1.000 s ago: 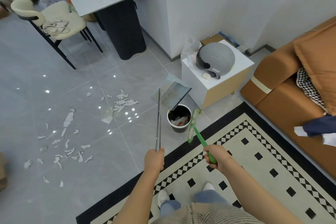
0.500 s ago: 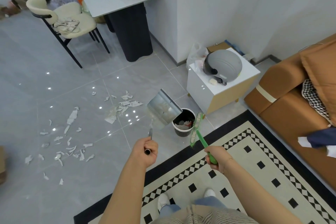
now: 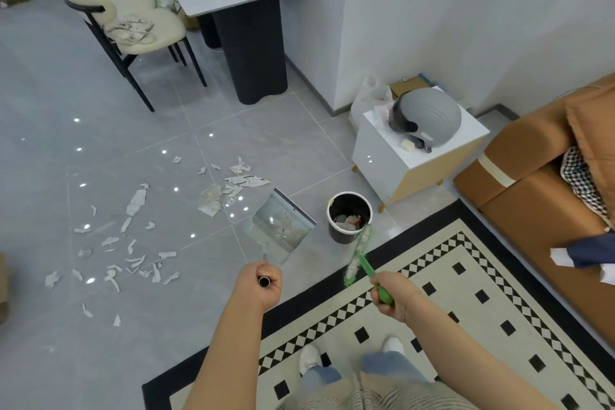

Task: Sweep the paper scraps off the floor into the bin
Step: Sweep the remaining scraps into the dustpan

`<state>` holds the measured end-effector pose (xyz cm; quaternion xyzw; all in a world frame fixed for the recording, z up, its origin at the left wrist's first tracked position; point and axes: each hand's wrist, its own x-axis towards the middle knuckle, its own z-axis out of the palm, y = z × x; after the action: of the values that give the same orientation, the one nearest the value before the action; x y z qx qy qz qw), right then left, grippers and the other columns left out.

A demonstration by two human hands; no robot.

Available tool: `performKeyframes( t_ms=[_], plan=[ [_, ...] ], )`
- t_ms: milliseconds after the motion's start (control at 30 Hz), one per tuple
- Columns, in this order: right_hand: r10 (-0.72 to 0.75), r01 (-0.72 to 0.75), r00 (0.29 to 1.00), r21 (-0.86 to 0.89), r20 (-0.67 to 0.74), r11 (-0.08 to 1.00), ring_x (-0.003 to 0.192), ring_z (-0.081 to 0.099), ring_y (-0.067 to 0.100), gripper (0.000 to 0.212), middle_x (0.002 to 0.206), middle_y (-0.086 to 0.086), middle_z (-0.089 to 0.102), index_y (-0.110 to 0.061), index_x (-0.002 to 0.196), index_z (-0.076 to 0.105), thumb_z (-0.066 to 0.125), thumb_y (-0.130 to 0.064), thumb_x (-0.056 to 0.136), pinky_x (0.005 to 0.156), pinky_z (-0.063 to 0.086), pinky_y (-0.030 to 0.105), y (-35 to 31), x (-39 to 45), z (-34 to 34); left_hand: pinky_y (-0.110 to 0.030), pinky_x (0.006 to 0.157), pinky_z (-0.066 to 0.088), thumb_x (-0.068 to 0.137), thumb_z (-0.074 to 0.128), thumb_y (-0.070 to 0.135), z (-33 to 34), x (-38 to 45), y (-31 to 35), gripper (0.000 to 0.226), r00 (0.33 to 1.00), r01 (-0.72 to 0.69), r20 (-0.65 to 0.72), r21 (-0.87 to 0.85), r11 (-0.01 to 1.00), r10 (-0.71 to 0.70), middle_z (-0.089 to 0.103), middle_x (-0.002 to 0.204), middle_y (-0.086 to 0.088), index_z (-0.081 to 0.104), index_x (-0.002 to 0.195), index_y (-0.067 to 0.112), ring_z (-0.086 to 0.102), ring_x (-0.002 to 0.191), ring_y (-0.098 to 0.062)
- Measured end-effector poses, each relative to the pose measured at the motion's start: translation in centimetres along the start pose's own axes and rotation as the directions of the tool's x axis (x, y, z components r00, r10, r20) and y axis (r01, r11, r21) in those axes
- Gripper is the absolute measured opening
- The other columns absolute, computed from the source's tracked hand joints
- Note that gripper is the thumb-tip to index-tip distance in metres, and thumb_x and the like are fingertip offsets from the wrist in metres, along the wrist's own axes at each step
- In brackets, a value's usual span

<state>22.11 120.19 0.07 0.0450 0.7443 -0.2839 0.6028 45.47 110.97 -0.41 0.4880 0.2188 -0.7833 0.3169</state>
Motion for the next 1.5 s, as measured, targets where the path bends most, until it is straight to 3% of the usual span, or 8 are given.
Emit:
performKeyframes(
  t_ms=[167, 333, 533, 967, 1133, 1267, 1433, 1500],
  plan=[
    [0.042, -0.042, 0.998, -0.001, 0.036, 0.999, 0.024, 0.043, 0.008, 0.014, 0.067, 0.01, 0.045, -0.007, 0.083, 0.046, 0.04, 0.0, 0.094, 0.027, 0.031, 0.009, 0.2, -0.6, 3.5, -0.011, 0.023, 0.03, 0.101, 0.035, 0.014, -2.4, -0.5, 2.4, 0.022, 1.0, -0.02, -0.006, 0.005, 1.0, 0.02, 0.032, 0.033, 0.001, 0.054, 0.091, 0.01, 0.032, 0.02, -0.006],
    [0.045, -0.035, 0.993, -0.087, 0.109, 0.996, 0.026, 0.046, 0.007, 0.008, 0.062, 0.008, 0.046, -0.005, 0.088, 0.047, 0.042, -0.003, 0.093, 0.028, 0.029, 0.011, 0.1, -0.6, 6.7, -0.01, 0.024, 0.031, 0.101, 0.037, 0.015, -4.0, -1.8, 4.4, 0.035, 0.996, -0.078, -0.035, -0.009, 0.997, 0.078, 0.032, 0.038, 0.003, 0.051, 0.13, 0.027, 0.032, 0.022, -0.004],
    [-0.001, 0.038, 0.984, -0.208, 0.175, 0.977, 0.027, 0.044, 0.008, 0.003, 0.062, 0.008, 0.045, -0.006, 0.09, 0.045, 0.046, -0.005, 0.093, 0.028, 0.03, 0.013, -1.9, 0.0, 11.1, -0.009, 0.024, 0.03, 0.1, 0.036, 0.01, -4.1, -2.8, 6.4, 0.024, 0.986, -0.164, -0.049, -0.042, 0.986, 0.162, 0.032, 0.036, 0.003, 0.055, 0.087, 0.013, 0.032, 0.022, -0.005],
    [-0.094, 0.189, 0.979, -0.621, 0.182, 0.761, 0.046, 0.043, 0.016, 0.02, 0.057, 0.01, 0.046, -0.007, 0.074, 0.047, 0.044, -0.002, 0.093, 0.043, 0.032, 0.02, -16.3, 7.6, 23.1, -0.009, 0.023, 0.028, 0.1, 0.033, 0.01, 2.9, 2.9, 19.6, 0.029, 0.975, -0.204, -0.12, -0.147, 0.968, 0.187, 0.031, 0.031, 0.002, 0.045, 0.073, 0.012, 0.031, 0.018, -0.007],
    [-0.085, 0.207, 0.977, -0.753, 0.198, 0.625, 0.047, 0.047, 0.017, 0.009, 0.059, 0.01, 0.046, -0.002, 0.087, 0.051, 0.044, -0.002, 0.092, 0.042, 0.033, 0.021, -26.3, 13.2, 28.9, -0.01, 0.021, 0.026, 0.099, 0.033, 0.01, 8.8, 7.8, 26.7, 0.036, 0.974, -0.174, -0.176, -0.172, 0.97, 0.144, 0.029, 0.028, 0.0, 0.034, 0.064, 0.014, 0.03, 0.016, -0.008],
    [-0.128, 0.283, 0.959, -0.888, 0.254, 0.362, 0.043, 0.051, 0.019, 0.028, 0.058, 0.01, 0.052, 0.006, 0.11, 0.059, 0.043, -0.003, 0.09, 0.039, 0.037, 0.02, -32.8, 17.7, 33.0, -0.01, 0.022, 0.027, 0.1, 0.037, 0.011, 11.6, 10.7, 32.0, 0.038, 0.968, -0.16, -0.227, -0.225, 0.961, 0.108, 0.029, 0.028, 0.0, 0.032, 0.063, 0.016, 0.032, 0.016, -0.009],
    [-0.216, 0.343, 0.922, -0.937, 0.323, 0.065, 0.046, 0.052, 0.014, 0.037, 0.098, 0.013, 0.062, -0.004, 0.125, 0.051, 0.039, -0.007, 0.091, 0.039, 0.039, 0.022, -39.0, 21.7, 38.2, -0.01, 0.022, 0.029, 0.099, 0.034, 0.006, 14.5, 12.9, 36.4, 0.041, 0.958, -0.18, -0.268, -0.294, 0.939, 0.1, 0.029, 0.027, 0.0, 0.028, 0.059, 0.016, 0.032, 0.016, -0.009],
    [-0.222, 0.34, 0.914, -0.94, 0.34, -0.039, 0.047, 0.053, 0.015, 0.039, 0.094, 0.012, 0.057, -0.003, 0.128, 0.049, 0.036, -0.006, 0.091, 0.038, 0.041, 0.023, -40.6, 23.5, 40.3, -0.01, 0.023, 0.03, 0.098, 0.033, 0.006, 15.6, 13.6, 37.5, 0.041, 0.958, -0.186, -0.27, -0.315, 0.93, 0.1, 0.03, 0.028, 0.0, 0.028, 0.058, 0.015, 0.034, 0.017, -0.009]
  ],
)
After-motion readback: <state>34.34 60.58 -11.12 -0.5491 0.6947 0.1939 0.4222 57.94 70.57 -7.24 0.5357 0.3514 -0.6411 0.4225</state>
